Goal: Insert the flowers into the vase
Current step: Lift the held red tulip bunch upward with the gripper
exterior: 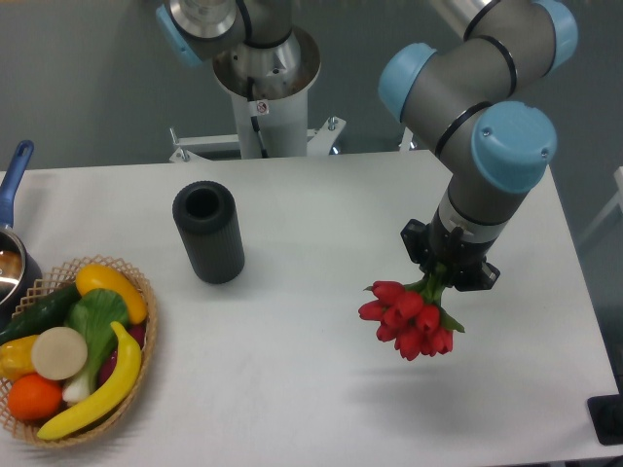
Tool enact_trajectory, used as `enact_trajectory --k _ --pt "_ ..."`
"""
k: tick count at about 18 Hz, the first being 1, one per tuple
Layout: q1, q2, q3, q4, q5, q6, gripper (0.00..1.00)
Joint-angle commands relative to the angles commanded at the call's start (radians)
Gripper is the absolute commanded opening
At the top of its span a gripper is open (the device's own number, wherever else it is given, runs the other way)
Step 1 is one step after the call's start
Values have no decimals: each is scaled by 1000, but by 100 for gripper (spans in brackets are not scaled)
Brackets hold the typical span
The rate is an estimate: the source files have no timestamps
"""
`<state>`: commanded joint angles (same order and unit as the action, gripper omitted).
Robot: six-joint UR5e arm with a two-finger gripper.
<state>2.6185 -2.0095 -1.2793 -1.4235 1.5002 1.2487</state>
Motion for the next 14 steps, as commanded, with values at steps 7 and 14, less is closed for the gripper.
enact_trajectory --k 7,14 --pt "-8 23 25 -8 -93 -3 4" --pt "-15 67 48 -5 -437 -90 9"
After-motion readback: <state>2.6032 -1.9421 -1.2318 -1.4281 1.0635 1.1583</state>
